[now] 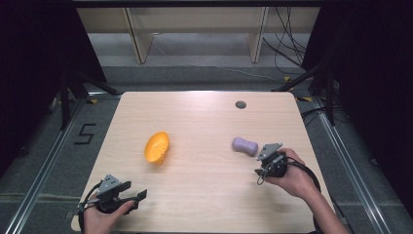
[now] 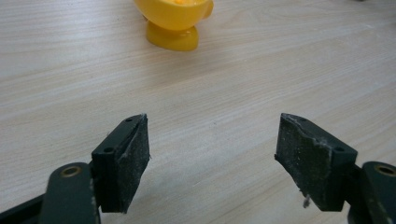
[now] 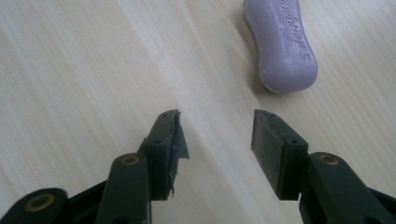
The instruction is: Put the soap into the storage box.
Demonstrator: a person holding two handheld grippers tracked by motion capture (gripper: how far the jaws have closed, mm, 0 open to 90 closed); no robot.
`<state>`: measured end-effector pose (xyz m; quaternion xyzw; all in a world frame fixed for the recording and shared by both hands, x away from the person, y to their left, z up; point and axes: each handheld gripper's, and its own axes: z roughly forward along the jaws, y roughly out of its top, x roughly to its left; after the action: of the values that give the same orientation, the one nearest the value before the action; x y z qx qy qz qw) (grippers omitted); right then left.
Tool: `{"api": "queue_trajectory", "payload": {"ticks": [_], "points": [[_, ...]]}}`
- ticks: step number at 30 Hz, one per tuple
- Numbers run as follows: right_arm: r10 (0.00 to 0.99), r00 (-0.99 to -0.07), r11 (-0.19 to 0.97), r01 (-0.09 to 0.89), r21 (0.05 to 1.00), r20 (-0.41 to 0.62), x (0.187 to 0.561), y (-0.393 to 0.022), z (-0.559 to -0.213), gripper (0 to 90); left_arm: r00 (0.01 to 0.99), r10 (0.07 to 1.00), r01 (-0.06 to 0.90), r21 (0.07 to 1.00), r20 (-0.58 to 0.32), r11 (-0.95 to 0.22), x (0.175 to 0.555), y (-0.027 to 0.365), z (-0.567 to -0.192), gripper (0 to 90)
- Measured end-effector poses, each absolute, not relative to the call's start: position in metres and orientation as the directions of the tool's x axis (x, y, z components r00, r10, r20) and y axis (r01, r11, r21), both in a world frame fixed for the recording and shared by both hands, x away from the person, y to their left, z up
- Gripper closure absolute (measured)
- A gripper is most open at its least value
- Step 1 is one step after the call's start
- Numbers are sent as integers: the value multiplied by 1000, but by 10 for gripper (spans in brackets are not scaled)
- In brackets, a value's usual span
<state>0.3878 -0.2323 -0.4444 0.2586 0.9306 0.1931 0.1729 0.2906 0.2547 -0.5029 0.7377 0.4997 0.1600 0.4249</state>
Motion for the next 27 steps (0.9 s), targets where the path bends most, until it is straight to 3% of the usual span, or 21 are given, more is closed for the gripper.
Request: {"api": "queue_trajectory", "payload": {"ticks": [13, 27], "points": [[506, -829, 830, 395, 394, -237, 438, -211, -436, 479, 446, 871, 598, 792, -206, -119, 290, 255, -503, 225], [463, -850, 869, 378, 320, -252, 464, -192, -443, 450, 439, 876, 590, 799, -200, -114, 289, 255, -501, 223]]}}
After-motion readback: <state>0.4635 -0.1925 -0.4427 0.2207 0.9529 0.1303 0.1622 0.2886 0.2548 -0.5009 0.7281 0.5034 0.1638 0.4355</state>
